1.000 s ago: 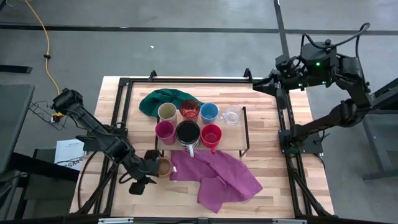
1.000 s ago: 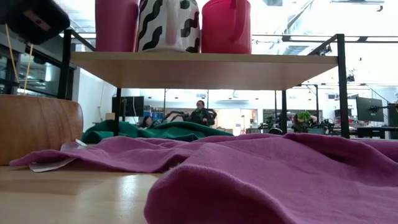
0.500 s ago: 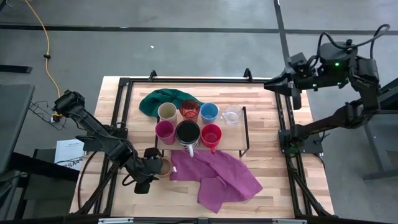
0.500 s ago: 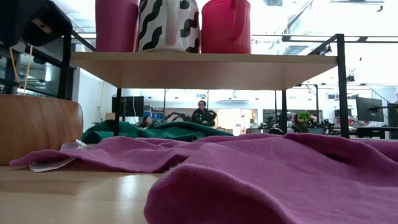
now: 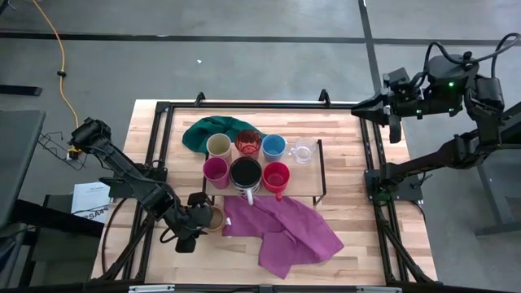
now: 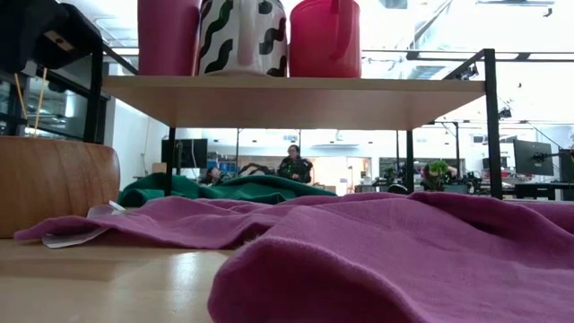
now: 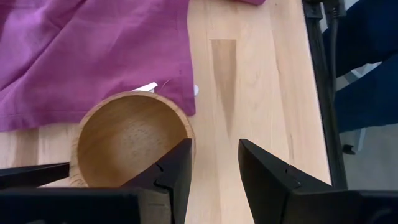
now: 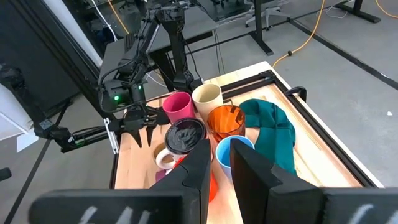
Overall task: Stack small to large cups/mugs on shelf
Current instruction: Put the brown mug on the shelf
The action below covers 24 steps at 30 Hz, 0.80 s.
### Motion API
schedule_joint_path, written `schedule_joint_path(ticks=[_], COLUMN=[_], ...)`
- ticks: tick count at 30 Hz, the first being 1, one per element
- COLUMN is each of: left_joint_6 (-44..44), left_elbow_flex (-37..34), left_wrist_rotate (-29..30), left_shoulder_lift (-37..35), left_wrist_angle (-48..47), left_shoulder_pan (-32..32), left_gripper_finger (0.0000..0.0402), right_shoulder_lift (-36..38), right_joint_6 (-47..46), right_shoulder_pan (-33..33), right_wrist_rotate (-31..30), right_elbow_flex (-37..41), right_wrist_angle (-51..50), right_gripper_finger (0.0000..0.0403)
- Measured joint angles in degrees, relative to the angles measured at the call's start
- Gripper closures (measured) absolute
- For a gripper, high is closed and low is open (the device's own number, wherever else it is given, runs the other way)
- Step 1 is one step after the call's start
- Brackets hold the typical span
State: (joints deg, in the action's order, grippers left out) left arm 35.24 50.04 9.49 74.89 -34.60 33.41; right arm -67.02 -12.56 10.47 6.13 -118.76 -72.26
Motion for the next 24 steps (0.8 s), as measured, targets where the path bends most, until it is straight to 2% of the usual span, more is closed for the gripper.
schedule_joint_path(ticks=[4,11,14,24], left_joint_6=[-0.1,-0.5,-0.5,0.1], left_elbow_flex=[0.0,-0.1,0.0,0.0], left_wrist_rotate=[-0.6,-3.7,-3.2,-1.0], left_shoulder_lift=[0.4,5.8,6.3,6.6], left_wrist_angle=[0.6,2.3,4.8,4.1], left_shoulder_pan=[0.0,0.0,0.0,0.0], left_gripper_finger=[0.0282,0.0282,0.0282,0.0282], right_shoulder_lift=[0.0,0.0,0.0,0.0], right_joint_6=[0.1,0.1,-0.1,0.0], right_shoulder_pan=[0.0,0.0,0.0,0.0], right_wrist_rotate=[0.0,0.0,0.0,0.0], right_elbow_flex=[0.0,0.0,0.0,0.0], right_wrist_angle=[0.0,-0.1,-0.5,-0.9], right_gripper_finger=[0.035,0.035,0.035,0.035])
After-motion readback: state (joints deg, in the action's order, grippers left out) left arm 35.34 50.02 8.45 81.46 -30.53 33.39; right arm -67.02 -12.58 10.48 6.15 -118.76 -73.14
